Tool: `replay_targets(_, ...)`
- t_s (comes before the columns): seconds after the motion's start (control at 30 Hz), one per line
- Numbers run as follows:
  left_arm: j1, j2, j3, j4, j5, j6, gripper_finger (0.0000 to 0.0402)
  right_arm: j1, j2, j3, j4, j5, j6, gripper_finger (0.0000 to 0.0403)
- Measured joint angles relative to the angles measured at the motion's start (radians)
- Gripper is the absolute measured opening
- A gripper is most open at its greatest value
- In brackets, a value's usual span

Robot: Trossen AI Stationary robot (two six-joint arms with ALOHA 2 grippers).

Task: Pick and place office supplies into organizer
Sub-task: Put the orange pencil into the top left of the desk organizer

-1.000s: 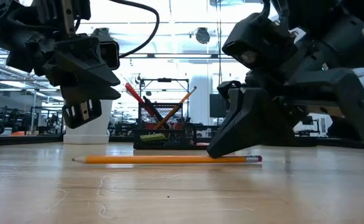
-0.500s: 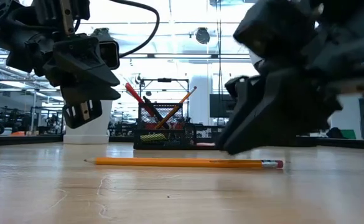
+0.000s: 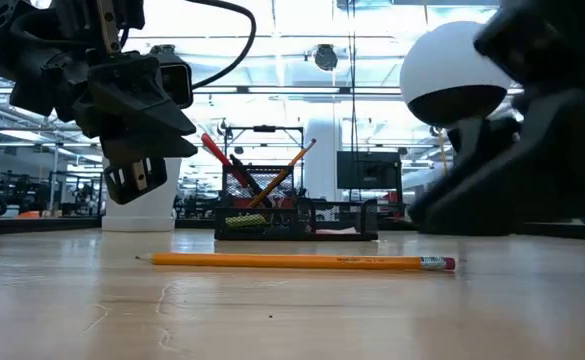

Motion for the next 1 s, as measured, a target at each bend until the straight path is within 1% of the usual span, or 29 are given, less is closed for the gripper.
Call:
replay_targets(0.13,0.000,0.000,0.000,0.006,-0.025,0.001,0.0077,-0.002,0.036,-0.040,0.032,-0.013,0.093,0.0124)
replay_targets(0.2,0.000,0.000,0.000,0.015,-0.026,0.002,0.0077,-0.002,0.062,-0.041,0.076,-0.022,0.117,0.0126)
replay_targets(0.27,0.000,0.000,0.000,0.016,-0.028,0.003,0.0077,0.000,0.101,-0.040,0.141,0.001,0.129,0.0127)
replay_targets(0.47,0.000,0.000,0.000,0.021,-0.030,0.012,0.0076,0.003,0.243,-0.040,0.412,0.055,0.107,0.0125)
replay_targets(0.57,0.000,0.000,0.000,0.021,-0.030,0.032,0.0077,0.000,0.300,-0.037,0.489,0.047,0.091,0.0121)
replay_targets(0.8,0.000,0.000,0.000,0.019,-0.030,0.033,0.0077,0.000,0.356,-0.038,0.551,0.036,0.078,0.0118)
replay_targets(0.87,0.000,0.000,0.000,0.019,-0.030,0.033,0.0076,0.001,0.358,-0.038,0.545,0.038,0.086,0.0118)
replay_targets(1.0,0.000,0.000,0.000,0.019,-0.030,0.029,0.0076,0.006,0.351,-0.037,0.479,0.065,0.130,0.0114)
